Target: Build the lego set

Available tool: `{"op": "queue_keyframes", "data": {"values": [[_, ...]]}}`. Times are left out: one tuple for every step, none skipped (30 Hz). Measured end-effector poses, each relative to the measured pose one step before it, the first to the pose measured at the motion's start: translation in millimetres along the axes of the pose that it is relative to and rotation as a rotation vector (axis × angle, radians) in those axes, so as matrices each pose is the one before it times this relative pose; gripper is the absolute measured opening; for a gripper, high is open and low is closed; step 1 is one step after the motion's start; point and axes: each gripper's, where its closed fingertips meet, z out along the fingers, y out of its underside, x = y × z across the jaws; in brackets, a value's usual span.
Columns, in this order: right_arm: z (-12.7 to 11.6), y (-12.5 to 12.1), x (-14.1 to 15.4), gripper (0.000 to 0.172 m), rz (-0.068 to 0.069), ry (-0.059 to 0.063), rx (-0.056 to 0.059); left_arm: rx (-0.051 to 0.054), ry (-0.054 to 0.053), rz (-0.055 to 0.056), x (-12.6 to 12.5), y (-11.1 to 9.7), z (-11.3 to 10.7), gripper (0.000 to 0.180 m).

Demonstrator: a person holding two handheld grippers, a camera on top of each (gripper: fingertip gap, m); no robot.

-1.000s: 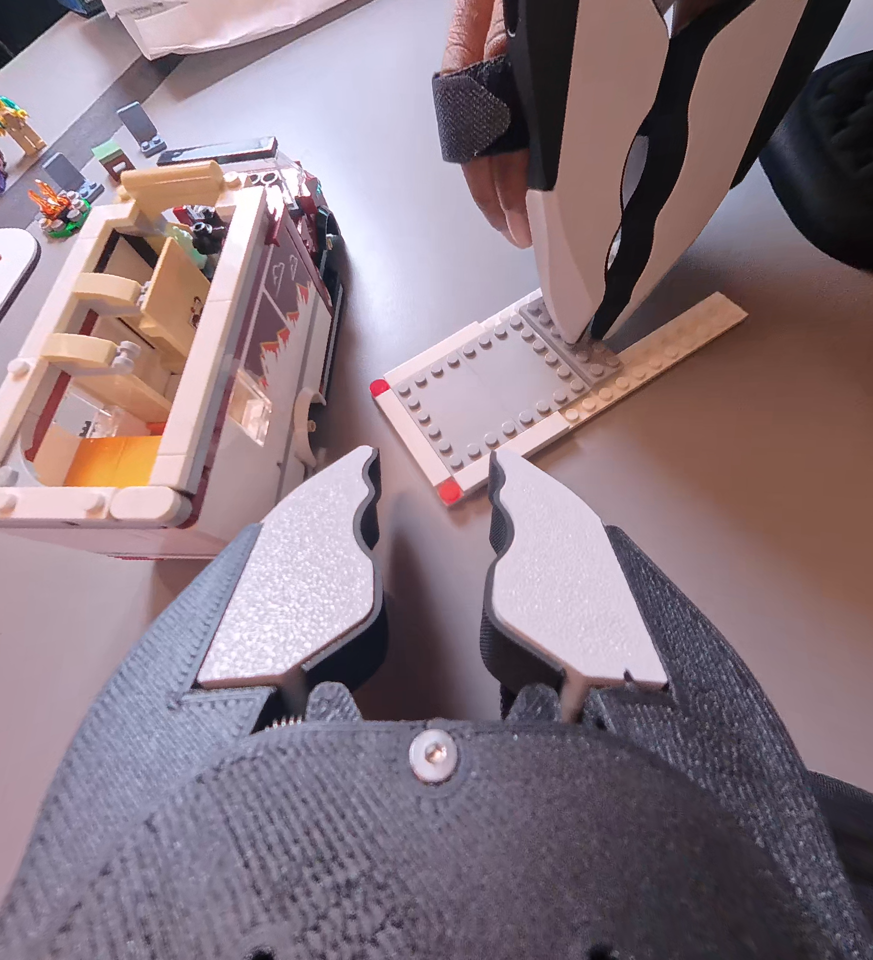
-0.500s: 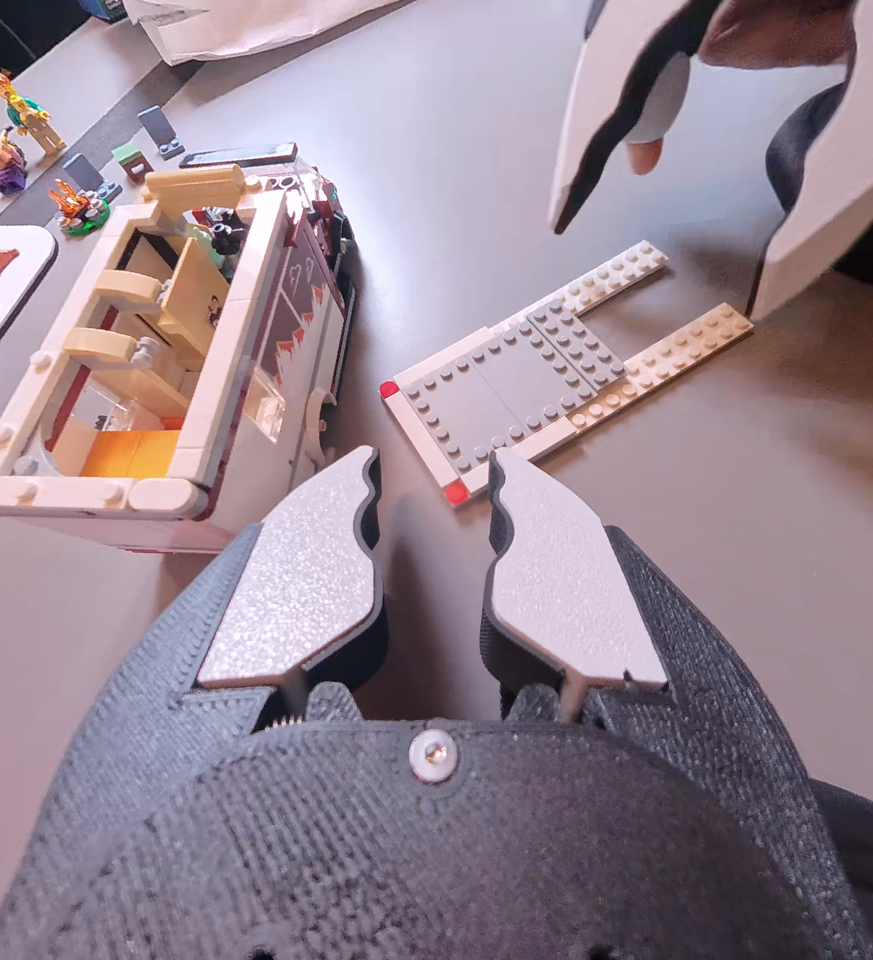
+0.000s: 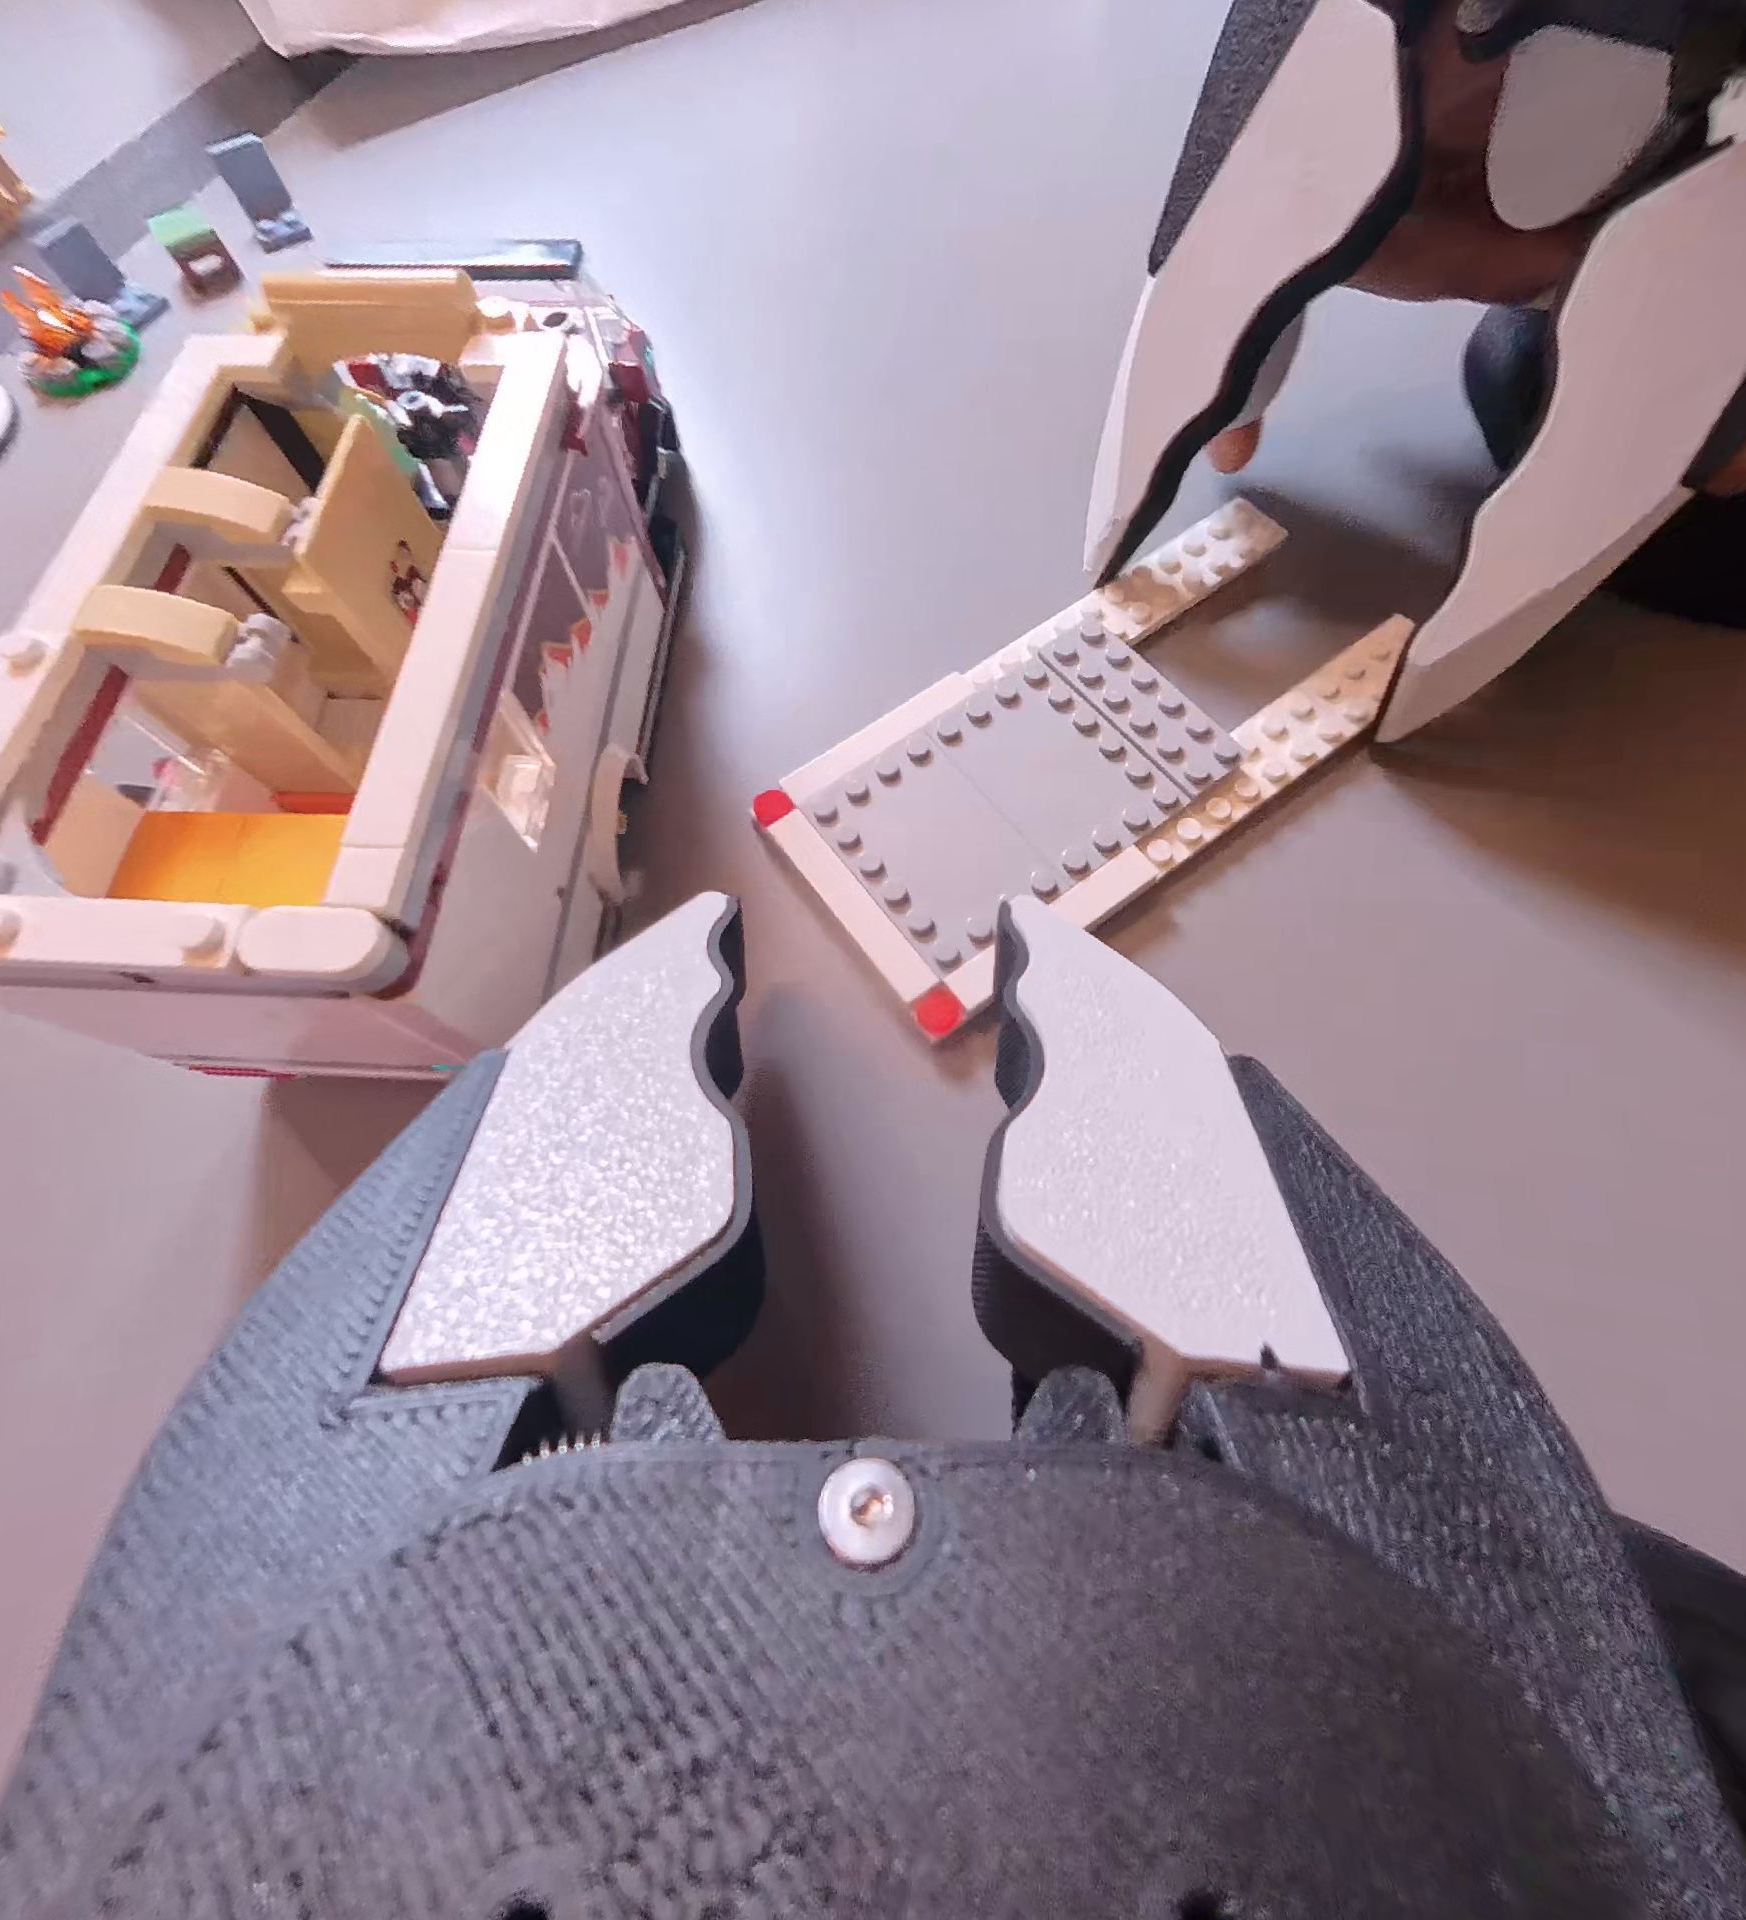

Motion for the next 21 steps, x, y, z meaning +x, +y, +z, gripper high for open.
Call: {"op": "queue_keyframes", "data": {"values": [[-1.82, -0.1, -0.12, 0.067, -0.0093, -0.014, 0.0061, -0.0016, 0.0209, -0.0097, 2.21, 0.35, -0.14, 0.048], [-1.96, -0.06, -0.39, 0.067, -0.0124, -0.0134, 0.0065, 0.0016, 0.0173, -0.0029, 2.11, -0.25, -0.2, 0.049], [-2.05, -0.34, 0.48, 0.067, -0.0102, -0.0068, 0.0064, 0.002, 0.0201, -0.0001, 2.55, -0.15, -0.23, 0.051], [-2.07, -0.04, 0.15, 0.067, -0.0093, -0.0075, 0.0025, 0.0038, 0.0166, -0.0055, 1.87, -0.5, -0.31, 0.052], [-1.93, -0.28, -0.43, 0.066, -0.0119, -0.0084, 0.0052, 0.0045, 0.0181, -0.0133, 1.57, -0.56, -0.4, 0.053], [-1.78, -0.56, 0.25, 0.066, -0.0108, -0.0025, 0.0066, 0.0045, 0.0215, -0.0224, 1.67, -0.54, -0.3, 0.054], [-1.54, -0.13, 0.36, 0.066, -0.0117, -0.0001, 0.004, 0.0013, 0.0242, -0.0293, 1.68, -0.01, -0.12, 0.055], [-1.33, 0.36, 0.06, 0.066, -0.0121, -0.0015, 0.0005, -0.0009, 0.0242, -0.0309, 1.5, 0.21, 0.24, 0.056], [-1.12, -0.2, -0.18, 0.066, -0.0099, -0.0014, 0.0036, 0.0014, 0.0196, -0.0276, 0.98, -0.26, 0.15, 0.057], [-1.33, -0.62, -0.86, 0.066, -0.0081, -0.0065, 0.0039, 0.0042, 0.0169, -0.0223, 0.96, -0.7, 0.36, 0.058], [-1.62, -1.81, -1.08, 0.066, -0.0079, -0.0068, 0.0105, 0.0053, 0.0184, -0.0167, 1.57, -1.14, 0.55, 0.059], [-1.58, -1.81, -0.86, 0.066, -0.0074, -0.0052, 0.0084, 0.0039, 0.0132, -0.0102, 1.09, -1.03, 0.81, 0.06], [-1.2, -0.95, -0.56, 0.066, -0.0116, -0.0028, 0.0024, 0.0005, 0.0073, -0.0034, 0.43, -0.83, 1.06, 0.06], [-1.02, -0.6, -0.46, 0.066, -0.0177, 0.0007, 0.0006, -0.0046, 0.0037, 0.0061, -0.02, -0.31, 1.28, 0.061], [-0.71, -0.76, -0.59, 0.066, -0.0211, 0.0015, 0.0017, -0.0115, 0.0029, 0.0193, 0.23, 0.26, 1.33, 0.063], [-0.39, -0.11, -1.05, 0.066, -0.0199, -0.0019, -0.0021, -0.0197, 0.0015, 0.0324, 0.59, 0.95, 1.51, 0.067], [-0.15, 0.0, -1.15, 0.066, -0.0177, -0.0035, -0.0008, -0.0317, 0.0025, 0.0446, 1.69, 2.06, 1.78, 0.07], [0.06, -0.18, -1.35, 0.066, -0.0141, -0.0061, 0.0009, -0.0423, 0.0091, 0.0527, 3.34, 2.86, 2.08, 0.073], [0.41, 0.13, -0.8, 0.066, -0.003, -0.0067, -0.0007, -0.0473, 0.0155, 0.0542, 5.03, 2.55, 2.15, 0.078], [0.49, 0.22, 0.19, 0.066, 0.0046, -0.0052, -0.0002, -0.0461, 0.0053, 0.0541, 4.1, 1.43, 2.33, 0.085], [0.38, 0.13, 0.12, 0.066, 0.0038, -0.008, 0.0017, -0.0448, -0.0076, 0.0589, 2.56, 0.85, 2.41, 0.091]]}}
